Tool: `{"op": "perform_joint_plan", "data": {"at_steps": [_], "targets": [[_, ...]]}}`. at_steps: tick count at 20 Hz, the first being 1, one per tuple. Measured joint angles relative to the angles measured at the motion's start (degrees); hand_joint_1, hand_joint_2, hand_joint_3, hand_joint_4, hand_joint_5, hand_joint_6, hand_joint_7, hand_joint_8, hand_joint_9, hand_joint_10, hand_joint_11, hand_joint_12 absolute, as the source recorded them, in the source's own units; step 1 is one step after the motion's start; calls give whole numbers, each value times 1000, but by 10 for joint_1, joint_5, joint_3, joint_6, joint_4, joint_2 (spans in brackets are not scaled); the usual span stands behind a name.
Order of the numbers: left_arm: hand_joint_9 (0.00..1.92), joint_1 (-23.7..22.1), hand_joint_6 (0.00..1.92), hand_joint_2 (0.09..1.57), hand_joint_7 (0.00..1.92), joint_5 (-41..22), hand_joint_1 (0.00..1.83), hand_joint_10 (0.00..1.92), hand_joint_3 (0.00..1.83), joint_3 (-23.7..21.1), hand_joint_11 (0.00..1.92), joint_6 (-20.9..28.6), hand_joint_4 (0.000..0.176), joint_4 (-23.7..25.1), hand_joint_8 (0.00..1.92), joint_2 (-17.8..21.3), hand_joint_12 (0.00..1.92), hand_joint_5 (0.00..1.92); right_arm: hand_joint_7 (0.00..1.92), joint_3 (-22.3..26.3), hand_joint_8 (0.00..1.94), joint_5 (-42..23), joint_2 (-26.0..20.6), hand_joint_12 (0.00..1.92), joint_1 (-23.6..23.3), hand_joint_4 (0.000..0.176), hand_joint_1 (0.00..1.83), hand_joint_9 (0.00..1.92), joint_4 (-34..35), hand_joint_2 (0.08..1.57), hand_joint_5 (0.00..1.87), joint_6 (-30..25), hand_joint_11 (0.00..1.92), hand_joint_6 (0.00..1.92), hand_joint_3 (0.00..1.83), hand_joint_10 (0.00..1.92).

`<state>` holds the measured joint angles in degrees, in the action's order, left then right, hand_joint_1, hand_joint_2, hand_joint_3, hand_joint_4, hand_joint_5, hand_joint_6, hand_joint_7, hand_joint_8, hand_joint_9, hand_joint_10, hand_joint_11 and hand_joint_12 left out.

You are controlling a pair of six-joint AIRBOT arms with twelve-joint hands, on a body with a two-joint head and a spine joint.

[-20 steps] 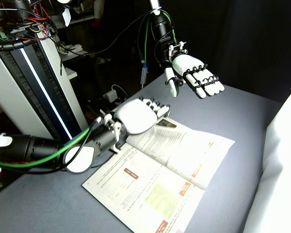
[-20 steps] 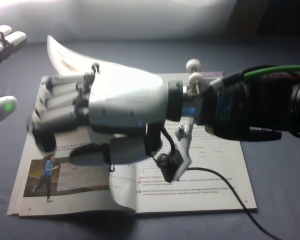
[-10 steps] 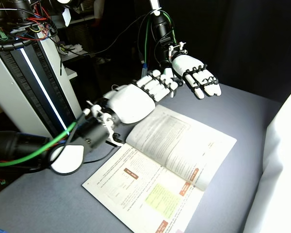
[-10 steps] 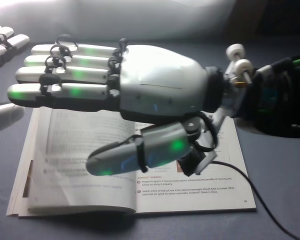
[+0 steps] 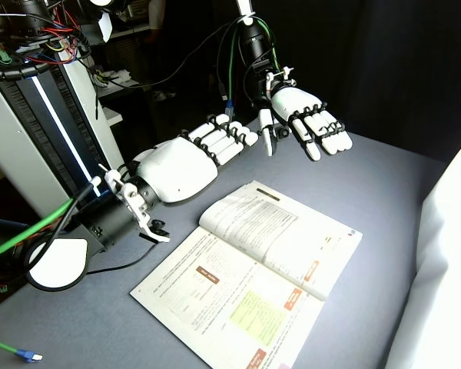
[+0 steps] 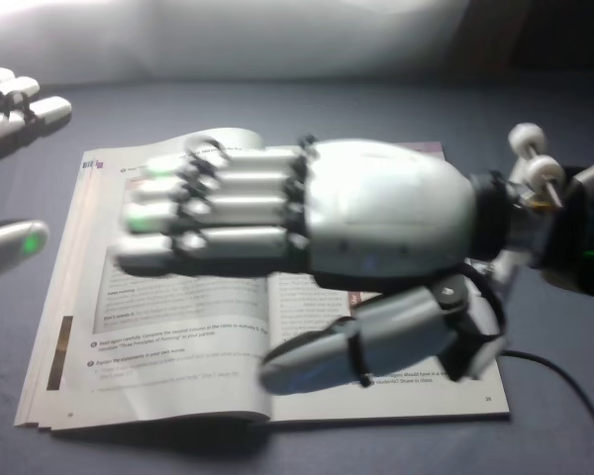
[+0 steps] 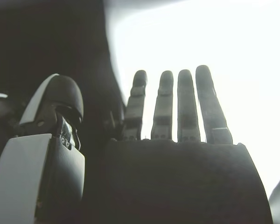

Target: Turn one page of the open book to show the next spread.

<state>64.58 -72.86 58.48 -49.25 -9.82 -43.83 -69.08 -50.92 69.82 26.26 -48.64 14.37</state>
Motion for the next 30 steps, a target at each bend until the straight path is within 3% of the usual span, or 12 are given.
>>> {"op": "perform_joint_plan", "data": {"at_steps": [1, 2, 3, 5, 8, 9, 10, 11, 12, 13, 14, 30], "targets": [[0, 5, 0, 1214, 0, -3, 0, 0, 0, -3, 0, 0, 52, -9, 0, 0, 98, 4, 0, 0, 0, 10, -12, 0, 12, 0, 0, 0, 19, 1210, 0, -1, 0, 0, 0, 0], [0, 8, 0, 1236, 0, -9, 0, 0, 7, -3, 0, 0, 72, -12, 0, 0, 19, 0, 0, 0, 0, 15, -24, 0, 23, 0, 0, 0, 37, 1233, 0, -2, 0, 0, 0, 0], [0, 9, 0, 1274, 0, -13, 0, 0, 24, -3, 0, 0, 49, -9, 0, 0, 3, 0, 0, 0, 0, 18, -35, 0, 32, 0, 0, 0, 50, 1249, 0, -2, 0, 0, 0, 0], [0, 9, 0, 1280, 0, -15, 0, 0, 24, -5, 0, 2, 86, 4, 0, 0, 0, 0, 0, 10, 0, 32, -70, 0, 54, 0, 0, 0, 82, 1252, 0, 15, 0, 0, 0, 0], [0, 9, 0, 1366, 0, -17, 1, 0, 18, -5, 0, 7, 97, 14, 0, -3, 0, 0, 0, 31, 0, 42, -123, 0, 79, 0, 46, 0, 142, 1266, 0, 56, 0, 0, 0, 0], [0, 9, 0, 1376, 0, -19, 3, 0, 21, -5, 0, 7, 63, 18, 0, -3, 0, 0, 0, 37, 0, 43, -135, 0, 88, 21, 115, 0, 159, 1266, 0, 67, 0, 0, 0, 0], [0, 9, 0, 1366, 0, -22, 0, 0, 14, -5, 0, 7, 89, 19, 0, -3, 0, 0, 0, 41, 0, 46, -145, 0, 94, 0, 43, 0, 169, 1281, 0, 75, 0, 0, 2, 0], [0, 9, 0, 1368, 0, -24, 0, 0, 14, -5, 0, 10, 85, 20, 0, -4, 0, 0, 0, 47, 0, 48, -157, 0, 106, 0, 8, 0, 189, 1283, 0, 89, 0, 0, 3, 0], [0, 9, 0, 1367, 0, -27, 54, 0, 9, -5, 0, 11, 60, 20, 0, -6, 0, 0, 0, 50, 0, 49, -163, 0, 116, 0, 1, 0, 205, 1265, 0, 96, 0, 0, 0, 0], [0, 9, 0, 1341, 0, -27, 21, 0, 0, -5, 0, 13, 5, 28, 0, -7, 0, 0, 0, 56, 0, 52, -172, 0, 130, 0, 0, 0, 231, 1255, 0, 112, 0, 0, 0, 0], [0, 9, 0, 1332, 0, -28, 3, 0, 0, -5, 0, 13, 0, 38, 0, -8, 0, 0, 0, 60, 0, 52, -179, 0, 141, 0, 0, 0, 252, 1266, 0, 125, 0, 0, 0, 0], [0, 9, 0, 1277, 0, -51, 0, 0, 0, -7, 0, 24, 0, 58, 0, -14, 0, 0, 0, 99, 0, -115, -220, 0, 299, 0, 0, 0, 493, 1310, 0, 198, 0, 0, 8, 0]]}}
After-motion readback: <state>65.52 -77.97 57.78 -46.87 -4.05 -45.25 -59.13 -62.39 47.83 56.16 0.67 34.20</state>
